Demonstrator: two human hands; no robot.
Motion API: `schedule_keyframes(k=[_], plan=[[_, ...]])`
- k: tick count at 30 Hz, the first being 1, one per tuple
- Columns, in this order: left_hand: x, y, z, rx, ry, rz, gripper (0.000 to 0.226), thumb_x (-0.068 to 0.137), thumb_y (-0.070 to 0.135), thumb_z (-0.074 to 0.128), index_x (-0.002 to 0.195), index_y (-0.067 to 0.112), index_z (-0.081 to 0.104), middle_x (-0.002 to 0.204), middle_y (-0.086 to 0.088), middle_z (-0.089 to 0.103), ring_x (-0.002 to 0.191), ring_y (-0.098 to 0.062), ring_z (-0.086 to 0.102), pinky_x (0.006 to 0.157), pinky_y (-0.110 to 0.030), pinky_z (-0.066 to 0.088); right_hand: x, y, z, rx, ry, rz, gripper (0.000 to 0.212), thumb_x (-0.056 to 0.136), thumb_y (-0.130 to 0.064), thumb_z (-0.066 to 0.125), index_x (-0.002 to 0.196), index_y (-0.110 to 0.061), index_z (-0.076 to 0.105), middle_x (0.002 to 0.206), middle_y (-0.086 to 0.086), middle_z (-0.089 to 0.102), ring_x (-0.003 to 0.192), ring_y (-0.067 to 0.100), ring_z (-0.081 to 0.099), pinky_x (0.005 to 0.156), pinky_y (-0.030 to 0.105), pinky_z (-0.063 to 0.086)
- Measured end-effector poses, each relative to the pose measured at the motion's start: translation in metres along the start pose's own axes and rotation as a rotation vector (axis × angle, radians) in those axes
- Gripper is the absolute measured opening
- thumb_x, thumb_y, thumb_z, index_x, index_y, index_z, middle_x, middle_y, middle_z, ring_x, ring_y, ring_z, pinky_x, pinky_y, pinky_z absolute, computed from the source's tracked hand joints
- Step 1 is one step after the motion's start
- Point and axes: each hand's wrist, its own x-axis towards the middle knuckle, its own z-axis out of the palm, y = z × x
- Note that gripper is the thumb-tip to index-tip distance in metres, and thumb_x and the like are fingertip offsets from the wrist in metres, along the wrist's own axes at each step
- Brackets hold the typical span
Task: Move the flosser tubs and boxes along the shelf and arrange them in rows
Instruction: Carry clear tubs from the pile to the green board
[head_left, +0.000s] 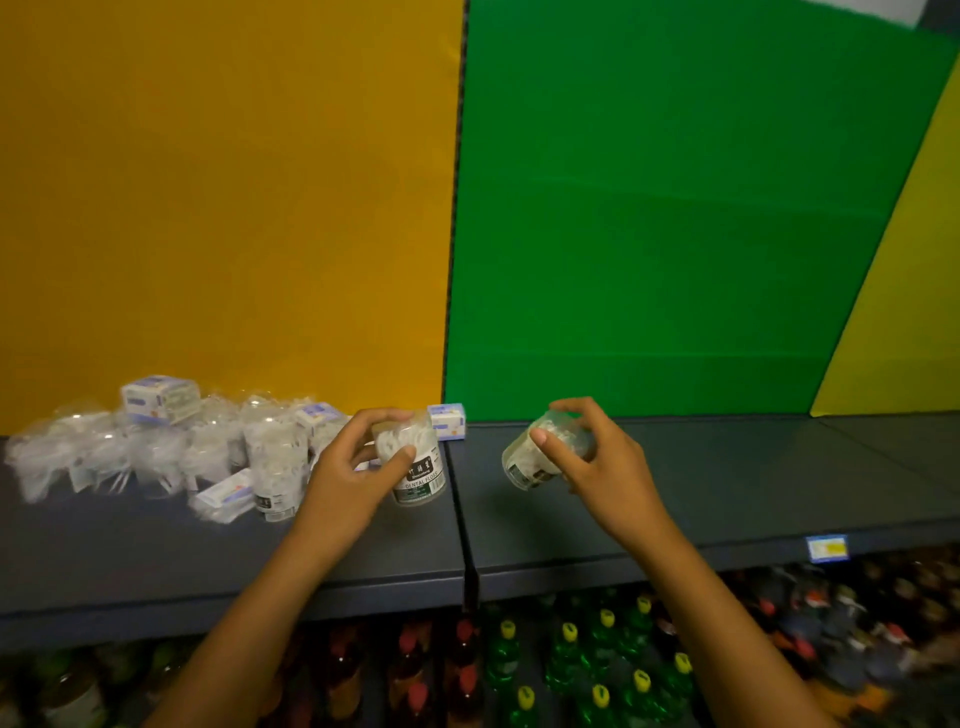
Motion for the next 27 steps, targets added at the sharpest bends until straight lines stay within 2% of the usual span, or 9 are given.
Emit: schedule_keyframes(k=[3, 6, 9, 15, 18, 21, 24, 27], plan=[[0.003, -0.001, 0.03, -0.015, -0.01, -0.021, 0.028, 0.084, 0.017, 0.07, 0.11, 0.024, 0.063, 0.113, 0.013, 0.067, 0.101, -0.009, 0.065, 0.084, -0.033, 0.055, -0.002, 0.018, -0.024, 0.011, -0.019, 0.03, 0.037, 0.082, -0.044, 0.073, 0.114, -0.038, 0.056, 0.109, -0.013, 0.061, 0.09, 0.012, 0.064, 0.073, 0.032, 0.058], [0.014, -0.003, 0.052, -0.003, -0.02, -0.013, 0.028, 0.085, 0.017, 0.07, 0.111, 0.024, 0.063, 0.114, 0.009, 0.066, 0.102, -0.011, 0.065, 0.082, -0.031, 0.056, 0.007, 0.034, -0.04, -0.011, -0.003, 0.036, 0.047, 0.077, -0.034, 0.08, 0.117, -0.035, 0.055, 0.112, -0.012, 0.06, 0.095, 0.01, 0.061, 0.073, 0.021, 0.052], [0.028, -0.01, 0.069, 0.005, -0.028, -0.008, 0.028, 0.087, 0.008, 0.066, 0.11, 0.023, 0.063, 0.114, 0.01, 0.066, 0.102, -0.011, 0.064, 0.082, -0.029, 0.056, 0.022, 0.052, -0.045, -0.012, 0.023, 0.035, 0.056, 0.074, -0.029, 0.083, 0.121, -0.035, 0.054, 0.116, -0.009, 0.059, 0.099, 0.012, 0.059, 0.077, 0.019, 0.048], [0.069, -0.043, 0.098, -0.032, -0.015, -0.012, 0.029, 0.087, 0.006, 0.065, 0.113, 0.018, 0.063, 0.117, 0.005, 0.066, 0.102, -0.012, 0.066, 0.08, -0.031, 0.057, 0.057, 0.096, -0.038, 0.009, 0.021, 0.043, 0.061, 0.074, -0.029, 0.083, 0.128, -0.033, 0.054, 0.116, -0.008, 0.06, 0.1, 0.012, 0.061, 0.077, 0.016, 0.048], [0.096, -0.063, 0.113, -0.057, -0.017, -0.03, 0.031, 0.086, 0.005, 0.066, 0.114, 0.016, 0.063, 0.118, 0.002, 0.065, 0.103, -0.012, 0.065, 0.079, -0.027, 0.057, 0.087, 0.114, -0.035, -0.008, 0.008, 0.075, 0.065, 0.074, -0.03, 0.084, 0.131, -0.029, 0.052, 0.116, -0.004, 0.061, 0.096, 0.014, 0.062, 0.074, 0.014, 0.046], [0.126, -0.082, 0.126, -0.07, -0.006, -0.051, 0.032, 0.086, 0.005, 0.066, 0.116, 0.016, 0.064, 0.119, 0.0, 0.065, 0.103, -0.009, 0.065, 0.075, -0.024, 0.057, 0.122, 0.126, -0.032, -0.026, 0.002, 0.088, 0.068, 0.074, -0.028, 0.084, 0.132, -0.022, 0.049, 0.113, -0.003, 0.06, 0.08, 0.006, 0.06, 0.064, 0.008, 0.045], [0.153, -0.1, 0.138, -0.054, 0.001, -0.061, 0.034, 0.085, 0.003, 0.066, 0.116, 0.016, 0.064, 0.116, 0.004, 0.065, 0.099, 0.0, 0.064, 0.064, -0.017, 0.054, 0.15, 0.139, -0.025, -0.058, 0.027, 0.07, 0.062, 0.074, -0.03, 0.083, 0.126, -0.019, 0.051, 0.108, -0.01, 0.058, 0.068, 0.002, 0.054, 0.061, 0.007, 0.042], [0.173, -0.121, 0.152, -0.029, 0.003, -0.067, 0.036, 0.084, 0.003, 0.067, 0.117, 0.018, 0.062, 0.115, 0.015, 0.063, 0.099, 0.01, 0.061, 0.071, -0.012, 0.053, 0.167, 0.16, -0.015, -0.037, 0.024, 0.068, 0.058, 0.075, -0.033, 0.083, 0.123, -0.022, 0.052, 0.1, -0.026, 0.053, 0.07, 0.003, 0.055, 0.063, 0.007, 0.043]])
